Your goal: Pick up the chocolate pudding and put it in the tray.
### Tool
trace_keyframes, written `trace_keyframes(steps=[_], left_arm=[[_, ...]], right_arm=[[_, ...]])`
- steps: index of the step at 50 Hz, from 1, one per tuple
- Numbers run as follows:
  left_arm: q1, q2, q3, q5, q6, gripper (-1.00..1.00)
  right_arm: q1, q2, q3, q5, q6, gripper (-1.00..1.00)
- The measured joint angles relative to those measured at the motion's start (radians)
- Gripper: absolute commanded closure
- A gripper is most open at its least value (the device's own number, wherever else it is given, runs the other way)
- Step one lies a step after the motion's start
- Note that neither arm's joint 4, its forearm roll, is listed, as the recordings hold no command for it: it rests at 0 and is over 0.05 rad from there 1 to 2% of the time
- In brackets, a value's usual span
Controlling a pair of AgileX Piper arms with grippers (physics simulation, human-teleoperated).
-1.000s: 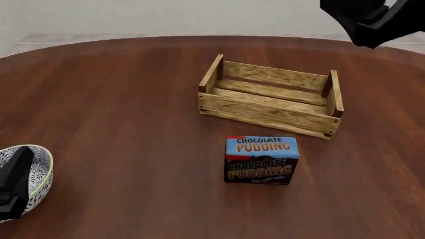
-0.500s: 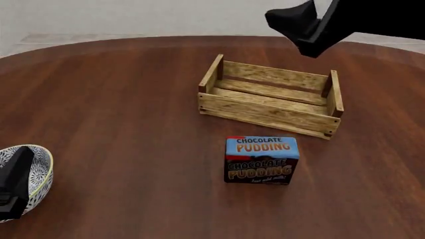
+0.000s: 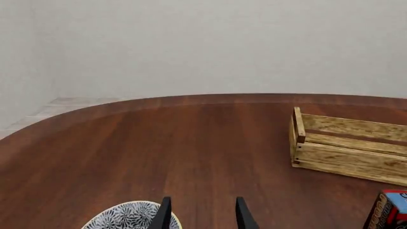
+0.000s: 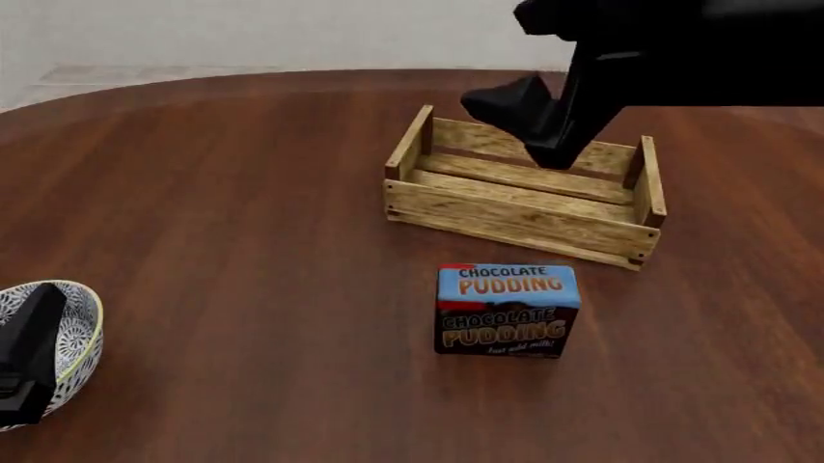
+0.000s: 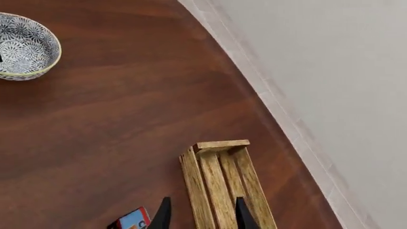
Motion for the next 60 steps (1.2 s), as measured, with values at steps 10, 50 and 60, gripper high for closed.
trace_keyframes(steps=[10,50,60], left_arm=[[0.000,0.000,0.000,0.000,0.000,-1.00],[0.000,0.000,0.000,0.000,0.000,-1.00],[0.000,0.000,0.000,0.000,0.000,-1.00]], right_arm=[[0.041,0.013,-0.008,0.058,-0.029,-1.00],[0.084,0.066,-0.051,0.248,-0.133,-1.00],[0.108,0.071,-0.051,0.290,-0.156,-1.00]])
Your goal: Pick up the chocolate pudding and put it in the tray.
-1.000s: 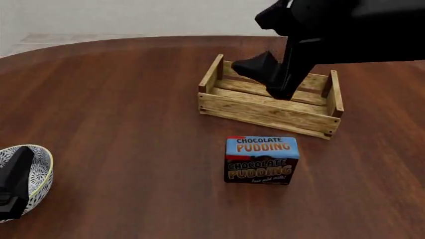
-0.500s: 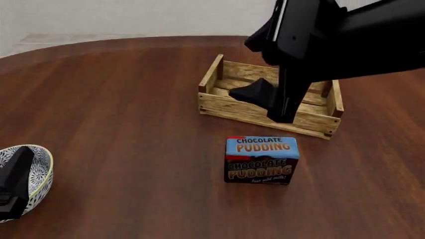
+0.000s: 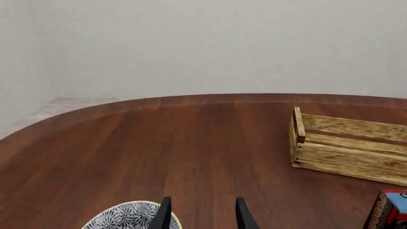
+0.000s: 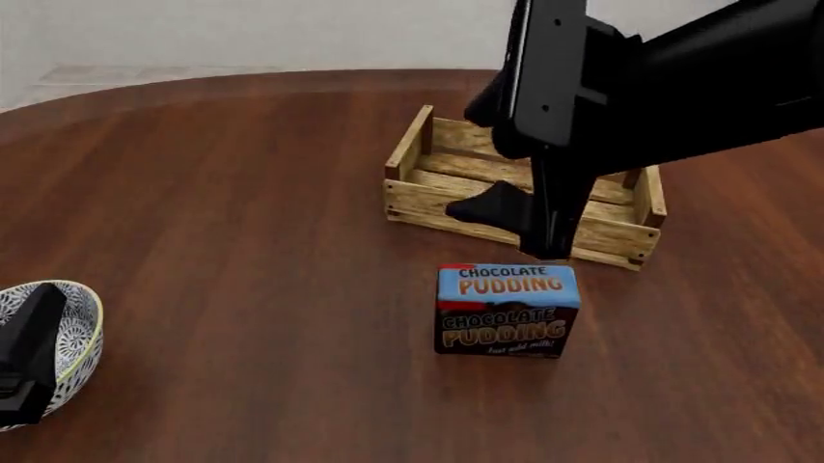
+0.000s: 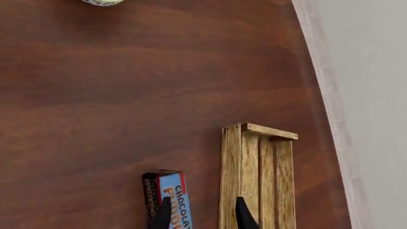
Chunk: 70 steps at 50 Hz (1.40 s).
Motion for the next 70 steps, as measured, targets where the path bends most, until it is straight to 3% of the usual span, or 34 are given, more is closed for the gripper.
trace_keyframes(steps=[11,42,70], left_arm=[[0.000,0.000,0.000,0.000,0.000,-1.00],[0.000,0.000,0.000,0.000,0.000,-1.00],[0.000,0.000,0.000,0.000,0.000,-1.00]], right_arm=[[0.025,-0.002,0.007,0.044,-0.023,-1.00],[-0.020,0.036,0.031,0.095,-0.139,-1.00],[0.016,0.059,0.073,0.058,-0.115,-1.00]])
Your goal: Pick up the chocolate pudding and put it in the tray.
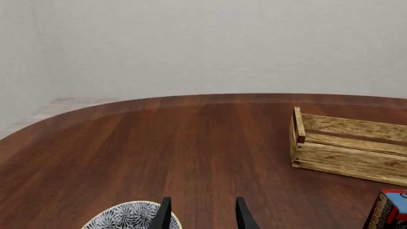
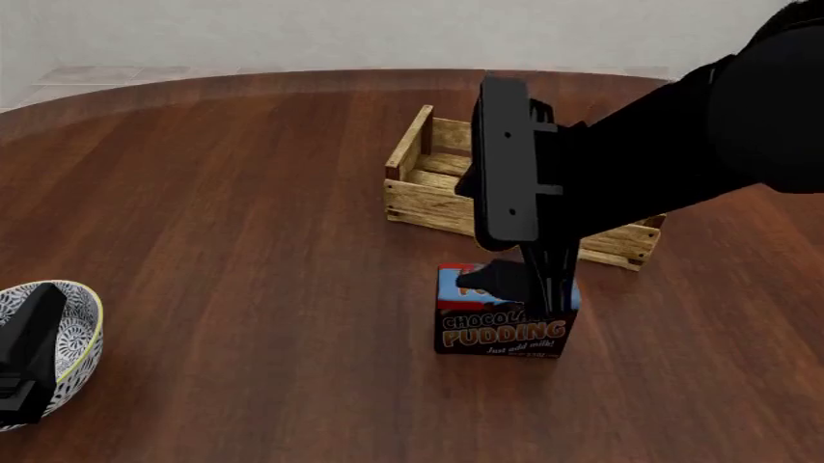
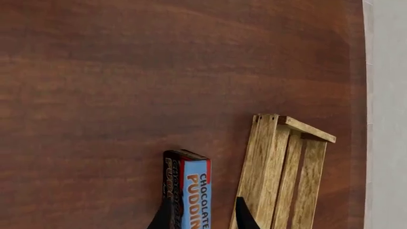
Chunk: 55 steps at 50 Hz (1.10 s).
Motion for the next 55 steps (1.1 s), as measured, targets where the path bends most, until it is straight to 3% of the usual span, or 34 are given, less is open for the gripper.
trace_keyframes(steps=[55], left_arm=[[0.000,0.000,0.000,0.000,0.000,-1.00]], right_arm=[[-0.028,0.065,0.057,-0.064,0.035,-1.00]])
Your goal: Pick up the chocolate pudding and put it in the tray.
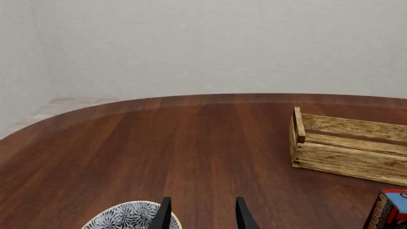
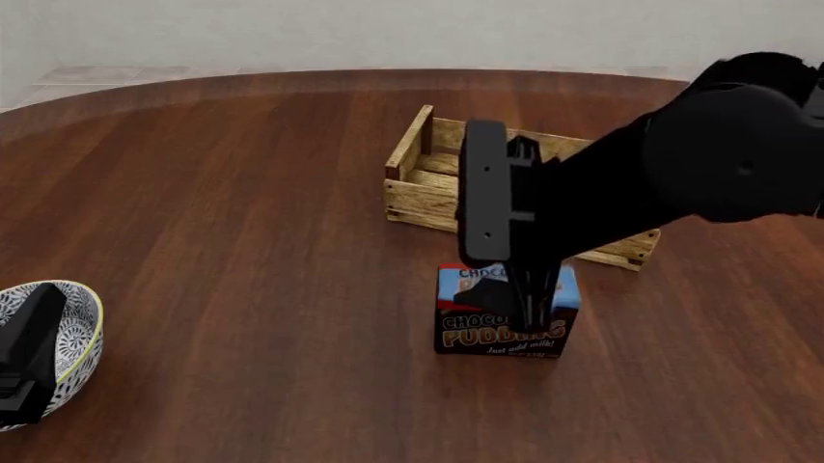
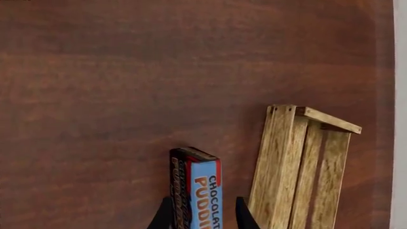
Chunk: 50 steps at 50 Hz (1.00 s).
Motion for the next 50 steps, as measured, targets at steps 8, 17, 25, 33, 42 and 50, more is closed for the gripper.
trace_keyframes(steps=[8,17,25,33,42,50], left_arm=[[0.000,0.000,0.000,0.000,0.000,-1.00],[0.000,0.000,0.000,0.000,0.000,-1.00],[0.000,0.000,0.000,0.000,0.000,-1.00],[0.000,0.000,0.000,0.000,0.000,-1.00],[0.000,0.000,0.000,0.000,0.000,-1.00],[0.000,0.000,0.000,0.000,0.000,-1.00]], right_arm=[[-0.003,0.006,0.014,-0.013,0.010,-1.00],[-0.010,0.007,0.026,-0.022,0.019,-1.00],[-0.019,0.009,0.034,-0.029,0.022,-1.00],[-0.030,0.012,0.035,-0.031,0.021,-1.00],[-0.038,0.017,0.038,-0.037,0.024,-1.00],[-0.043,0.020,0.043,-0.044,0.028,-1.00]])
